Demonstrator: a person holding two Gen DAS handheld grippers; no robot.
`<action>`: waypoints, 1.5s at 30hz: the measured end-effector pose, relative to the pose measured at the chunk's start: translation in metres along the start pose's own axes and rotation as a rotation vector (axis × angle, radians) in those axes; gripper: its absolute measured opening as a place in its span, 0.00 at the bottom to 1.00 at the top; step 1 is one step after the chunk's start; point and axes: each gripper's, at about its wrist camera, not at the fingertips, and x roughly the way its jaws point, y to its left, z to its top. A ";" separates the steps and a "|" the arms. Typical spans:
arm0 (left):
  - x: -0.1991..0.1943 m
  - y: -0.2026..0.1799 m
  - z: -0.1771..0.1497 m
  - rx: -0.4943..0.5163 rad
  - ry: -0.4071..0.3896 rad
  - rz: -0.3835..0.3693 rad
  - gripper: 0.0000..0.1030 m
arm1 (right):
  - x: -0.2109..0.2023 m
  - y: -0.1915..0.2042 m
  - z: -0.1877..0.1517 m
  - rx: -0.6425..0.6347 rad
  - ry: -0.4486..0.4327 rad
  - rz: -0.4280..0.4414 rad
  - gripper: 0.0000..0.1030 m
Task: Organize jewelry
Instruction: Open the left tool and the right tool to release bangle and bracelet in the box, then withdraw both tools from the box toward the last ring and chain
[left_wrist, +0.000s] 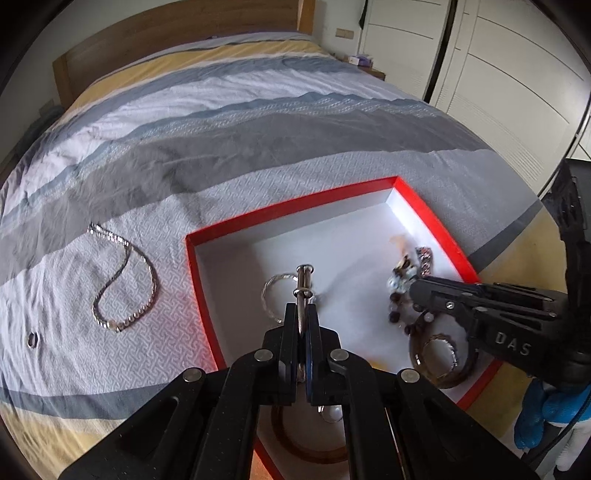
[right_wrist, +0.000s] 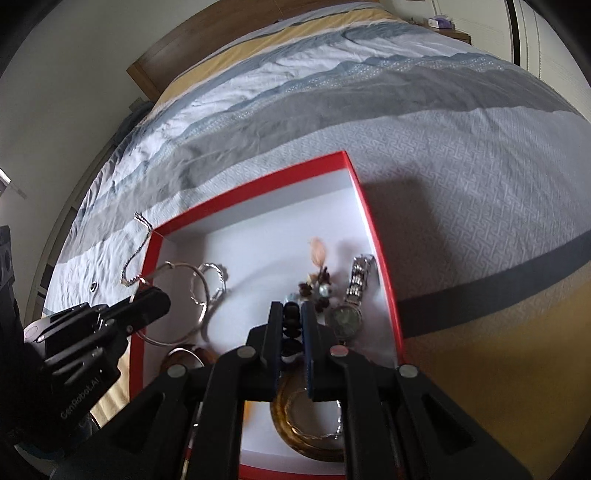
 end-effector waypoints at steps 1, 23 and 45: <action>0.002 0.002 -0.002 -0.010 0.008 -0.003 0.03 | 0.000 -0.001 -0.001 -0.003 0.002 -0.002 0.09; -0.001 0.012 -0.026 -0.106 0.093 -0.020 0.30 | -0.032 0.004 -0.021 -0.003 -0.017 -0.068 0.30; -0.175 0.021 -0.069 -0.137 -0.172 0.163 0.70 | -0.143 0.108 -0.067 -0.169 -0.162 -0.059 0.39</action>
